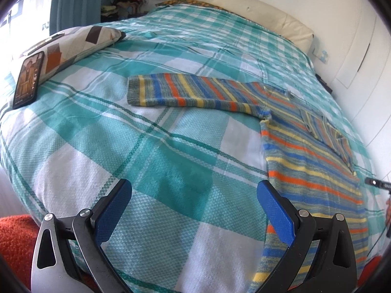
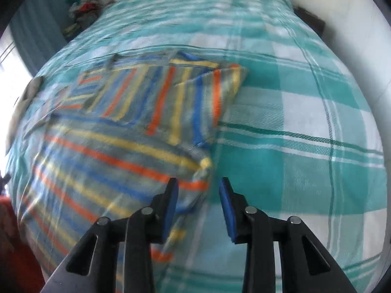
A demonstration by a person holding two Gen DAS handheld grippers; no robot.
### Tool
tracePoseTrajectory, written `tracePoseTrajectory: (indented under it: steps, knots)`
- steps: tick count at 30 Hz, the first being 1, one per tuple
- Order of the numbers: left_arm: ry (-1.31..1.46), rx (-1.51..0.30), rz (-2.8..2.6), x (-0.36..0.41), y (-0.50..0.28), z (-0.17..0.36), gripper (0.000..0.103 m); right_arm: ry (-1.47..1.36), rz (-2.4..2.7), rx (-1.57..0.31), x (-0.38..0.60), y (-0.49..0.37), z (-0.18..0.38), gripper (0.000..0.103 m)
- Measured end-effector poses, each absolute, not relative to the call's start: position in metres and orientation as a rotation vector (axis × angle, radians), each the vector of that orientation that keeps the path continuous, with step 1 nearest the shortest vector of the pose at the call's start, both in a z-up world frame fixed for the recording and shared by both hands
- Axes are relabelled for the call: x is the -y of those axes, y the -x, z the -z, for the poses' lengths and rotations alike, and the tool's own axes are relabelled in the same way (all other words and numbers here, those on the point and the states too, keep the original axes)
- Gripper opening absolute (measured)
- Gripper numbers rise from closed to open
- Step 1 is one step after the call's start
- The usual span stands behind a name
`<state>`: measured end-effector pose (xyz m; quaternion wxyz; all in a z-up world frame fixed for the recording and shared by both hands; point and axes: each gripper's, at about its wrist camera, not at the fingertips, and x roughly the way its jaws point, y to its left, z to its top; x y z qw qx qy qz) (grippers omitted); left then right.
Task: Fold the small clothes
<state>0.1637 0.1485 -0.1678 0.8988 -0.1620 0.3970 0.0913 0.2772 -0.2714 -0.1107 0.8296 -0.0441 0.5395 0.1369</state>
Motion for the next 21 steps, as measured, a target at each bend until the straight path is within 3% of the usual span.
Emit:
tracePoseTrajectory:
  steps: [4, 10, 21]
  knots:
    - [0.336, -0.842, -0.186, -0.147, -0.164, 0.172, 0.102, 0.068, -0.380, -1.132, 0.255, -0.229, 0.103, 0.044]
    - [0.277, -0.876, -0.193, -0.143, -0.162, 0.179, 0.102, 0.072, -0.312, -1.204, 0.265, -0.178, 0.145, 0.044]
    - [0.267, -0.882, -0.214, -0.146, -0.157, 0.182, 0.102, 0.009, -0.204, -1.038, 0.288, -0.111, 0.100, 0.044]
